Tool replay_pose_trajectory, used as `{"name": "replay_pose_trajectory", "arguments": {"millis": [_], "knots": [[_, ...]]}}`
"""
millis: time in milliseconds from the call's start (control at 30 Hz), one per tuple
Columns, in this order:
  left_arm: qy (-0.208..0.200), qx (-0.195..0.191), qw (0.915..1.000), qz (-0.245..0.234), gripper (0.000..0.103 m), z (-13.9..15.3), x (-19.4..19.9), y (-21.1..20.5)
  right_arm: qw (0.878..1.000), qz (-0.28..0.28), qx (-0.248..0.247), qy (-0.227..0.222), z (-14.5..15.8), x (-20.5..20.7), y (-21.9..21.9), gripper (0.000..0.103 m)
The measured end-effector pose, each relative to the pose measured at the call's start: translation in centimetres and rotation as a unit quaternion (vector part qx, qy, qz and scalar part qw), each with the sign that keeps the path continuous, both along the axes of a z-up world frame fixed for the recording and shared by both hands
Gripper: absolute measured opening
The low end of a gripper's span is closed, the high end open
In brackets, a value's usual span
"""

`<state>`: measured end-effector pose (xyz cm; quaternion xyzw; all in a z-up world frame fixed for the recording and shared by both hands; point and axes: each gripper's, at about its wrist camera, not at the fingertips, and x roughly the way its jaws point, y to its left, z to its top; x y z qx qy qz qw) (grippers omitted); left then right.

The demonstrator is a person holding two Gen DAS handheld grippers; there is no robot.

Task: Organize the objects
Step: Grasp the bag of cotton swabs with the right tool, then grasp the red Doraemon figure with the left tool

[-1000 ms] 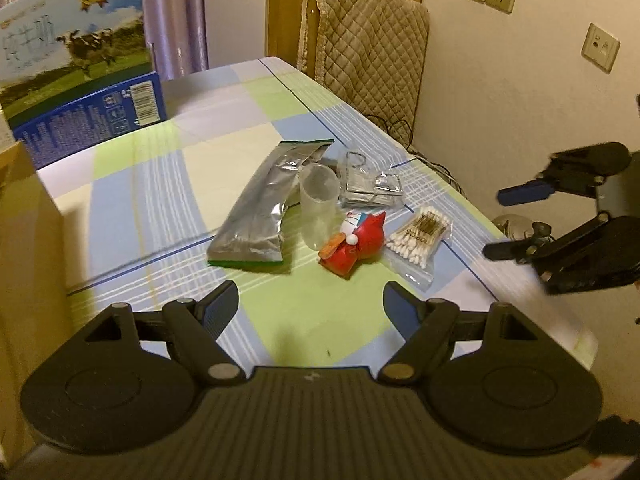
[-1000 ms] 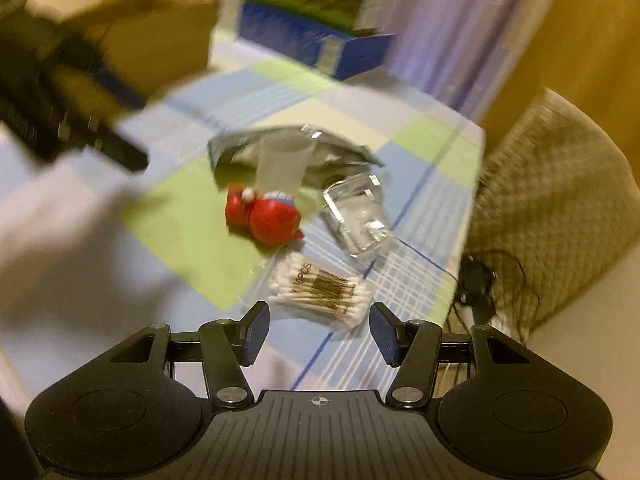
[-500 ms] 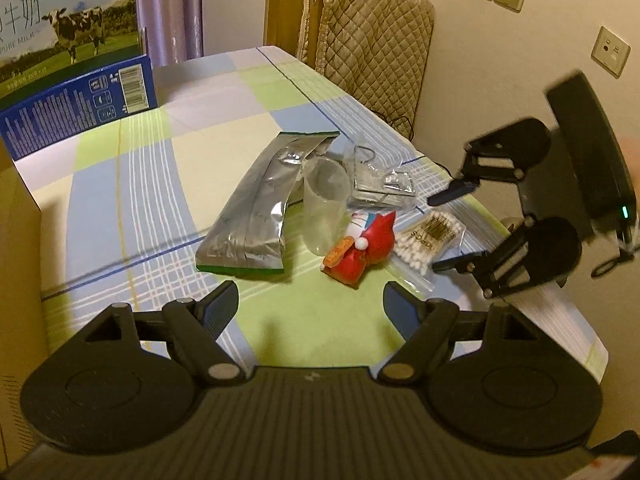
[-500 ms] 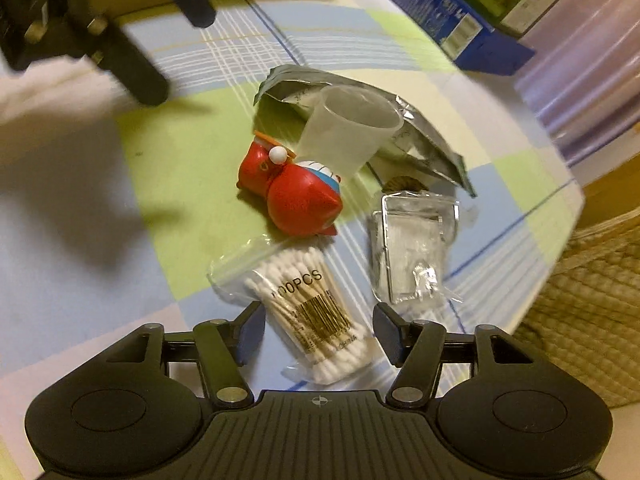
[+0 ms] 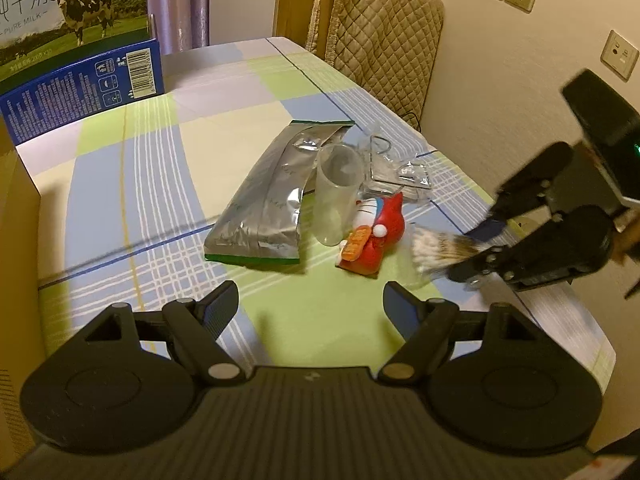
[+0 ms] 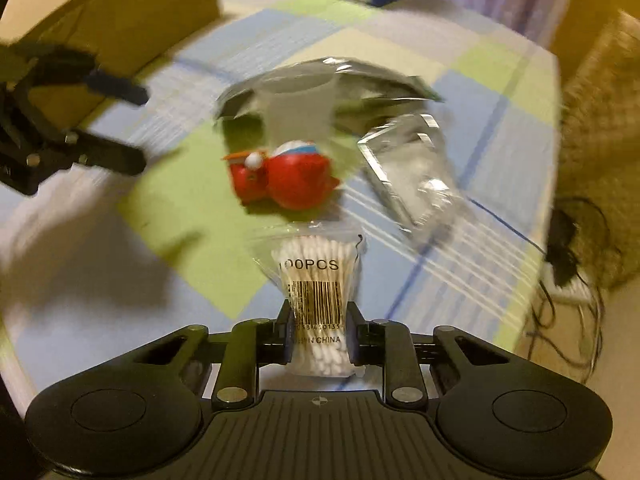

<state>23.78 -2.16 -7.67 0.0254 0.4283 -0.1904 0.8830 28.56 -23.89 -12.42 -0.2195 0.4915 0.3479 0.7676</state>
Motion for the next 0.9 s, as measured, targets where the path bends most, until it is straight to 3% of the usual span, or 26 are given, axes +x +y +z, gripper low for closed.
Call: {"name": "replay_pose_trajectory", "arguments": {"millis": [133, 300, 633, 800, 900], "knots": [[0.000, 0.001, 1.0000, 0.002, 0.076, 0.0, -0.3, 0.1, 0.997, -0.063, -0.014, -0.046, 0.7, 0.8, 0.0, 0.021], [0.002, -0.001, 1.0000, 0.009, 0.076, 0.0, -0.5, 0.4, 0.990, -0.091, -0.031, -0.099, 0.5, 2.1, 2.4, 0.021], [-0.015, 0.004, 0.9996, -0.022, 0.076, -0.1, -0.5, 0.2, 0.999, 0.005, 0.049, -0.003, -0.4, -0.2, 5.1, 0.021], [-0.008, 0.006, 0.9984, -0.056, 0.072, -1.3, -0.6, -0.6, 0.998, -0.004, 0.055, 0.009, -0.6, -0.8, 4.8, 0.021], [-0.007, 0.026, 0.9965, -0.079, 0.061, -2.1, -0.6, -1.5, 0.999, -0.020, 0.048, 0.000, -0.6, -1.0, 4.5, 0.020]]}}
